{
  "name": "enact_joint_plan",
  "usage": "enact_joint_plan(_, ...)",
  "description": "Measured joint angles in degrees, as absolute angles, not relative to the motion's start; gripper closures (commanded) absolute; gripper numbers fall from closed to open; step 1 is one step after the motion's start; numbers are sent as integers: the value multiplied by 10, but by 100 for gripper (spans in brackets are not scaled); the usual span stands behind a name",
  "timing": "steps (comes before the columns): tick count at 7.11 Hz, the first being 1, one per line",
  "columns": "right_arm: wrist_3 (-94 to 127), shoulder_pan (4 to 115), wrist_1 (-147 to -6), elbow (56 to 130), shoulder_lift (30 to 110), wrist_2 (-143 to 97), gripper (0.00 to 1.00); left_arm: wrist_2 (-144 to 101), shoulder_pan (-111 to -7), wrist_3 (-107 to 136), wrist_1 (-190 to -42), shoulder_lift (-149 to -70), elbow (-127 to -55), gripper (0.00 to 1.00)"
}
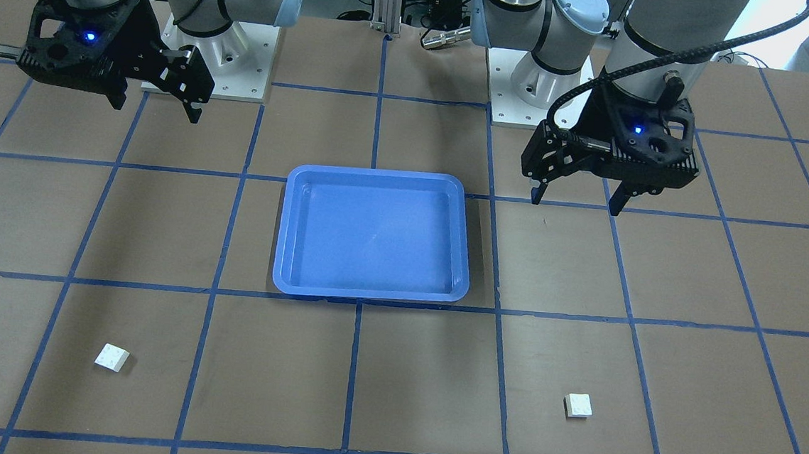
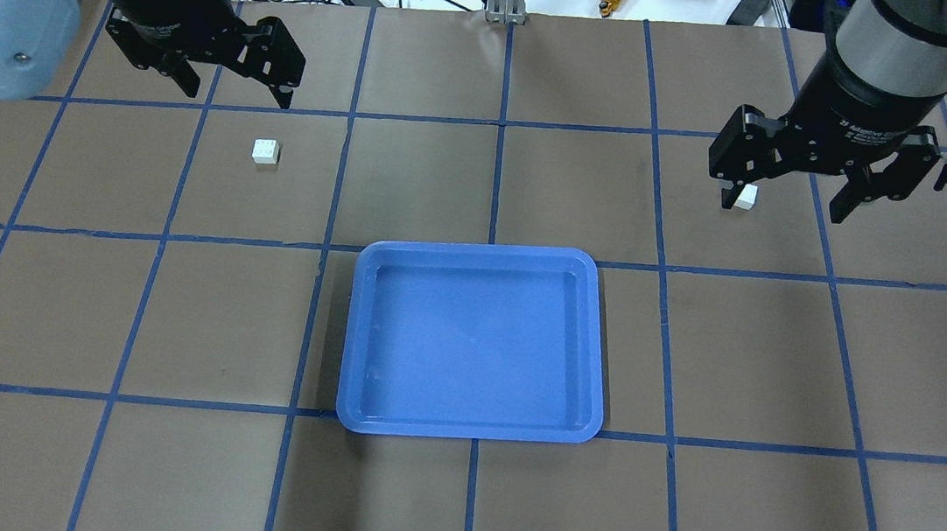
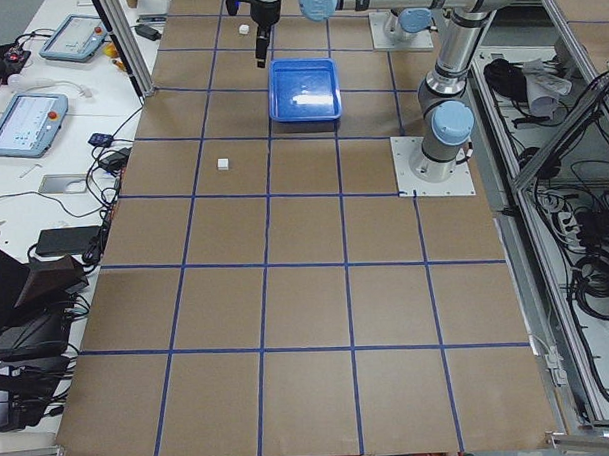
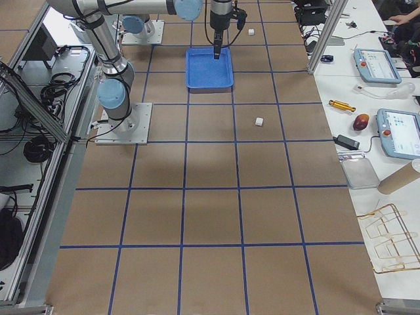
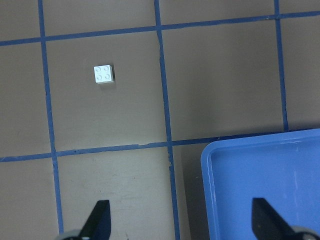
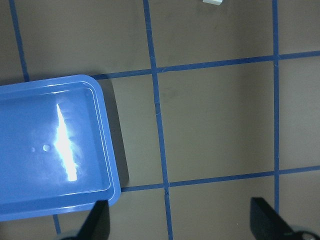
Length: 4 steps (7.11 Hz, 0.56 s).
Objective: Assemble white blocks and place on blue tray
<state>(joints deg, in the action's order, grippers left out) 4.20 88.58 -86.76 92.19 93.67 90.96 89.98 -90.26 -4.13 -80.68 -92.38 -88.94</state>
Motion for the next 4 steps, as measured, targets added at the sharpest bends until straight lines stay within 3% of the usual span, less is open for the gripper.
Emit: enact_joint_plan(4, 41, 885, -872, 922, 936, 909, 0, 899, -903, -41, -807, -924, -889, 0)
